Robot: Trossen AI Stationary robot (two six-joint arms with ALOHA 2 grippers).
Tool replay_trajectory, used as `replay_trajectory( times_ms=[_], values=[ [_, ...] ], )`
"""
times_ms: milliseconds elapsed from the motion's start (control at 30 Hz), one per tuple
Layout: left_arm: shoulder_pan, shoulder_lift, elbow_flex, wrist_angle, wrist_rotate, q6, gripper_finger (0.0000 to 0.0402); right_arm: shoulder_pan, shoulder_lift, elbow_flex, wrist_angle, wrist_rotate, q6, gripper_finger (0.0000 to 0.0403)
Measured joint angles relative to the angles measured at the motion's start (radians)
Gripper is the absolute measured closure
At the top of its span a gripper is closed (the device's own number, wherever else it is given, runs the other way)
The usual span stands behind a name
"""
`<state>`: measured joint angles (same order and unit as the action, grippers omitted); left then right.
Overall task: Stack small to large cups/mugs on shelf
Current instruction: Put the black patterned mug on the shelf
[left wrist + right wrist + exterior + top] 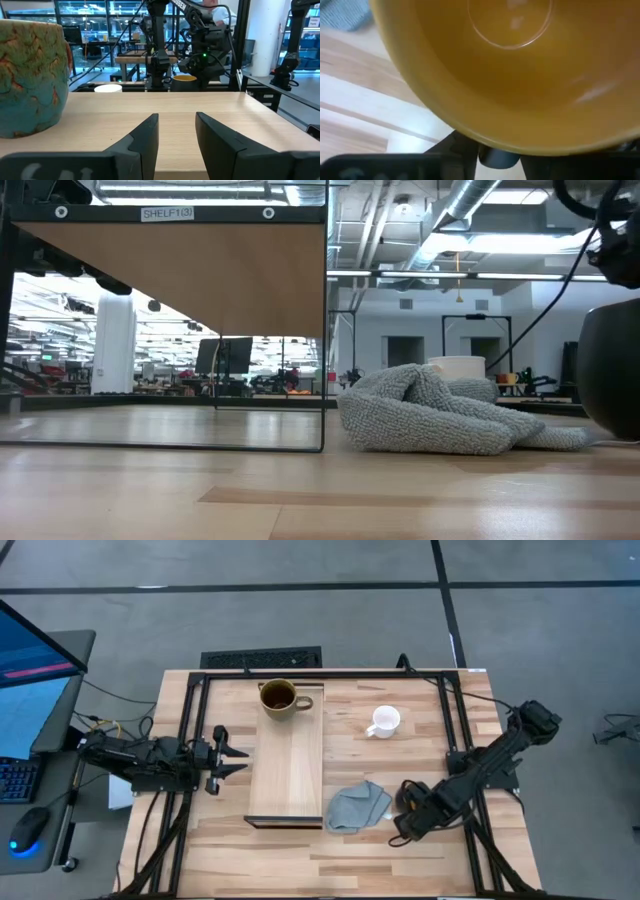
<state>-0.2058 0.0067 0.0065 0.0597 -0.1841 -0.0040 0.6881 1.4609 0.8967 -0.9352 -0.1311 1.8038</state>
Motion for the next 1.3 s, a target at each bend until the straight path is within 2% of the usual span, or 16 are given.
replay_trajectory(
  times_ms=[200,567,967,1300],
  values=[
    [0.0,0.0,0.0,0.0,0.0,0.0,0.0282,-0.019,-0.002,0.0,-0.018,0.001,-0.072,0.0323],
    [0.0,0.0,0.0,0.0,0.0,0.0,0.0282,-0.051,-0.01,0.0,-0.046,-0.01,-0.202,0.0323],
    [0.0,0.0,0.0,0.0,0.0,0.0,0.0282,-0.187,-0.068,0.001,-0.108,0.006,-0.434,0.0323],
    [0.0,0.0,0.0,0.0,0.0,0.0,0.0282,-0.326,-0.069,0.156,-0.336,0.09,-0.679,0.0323]
  ],
)
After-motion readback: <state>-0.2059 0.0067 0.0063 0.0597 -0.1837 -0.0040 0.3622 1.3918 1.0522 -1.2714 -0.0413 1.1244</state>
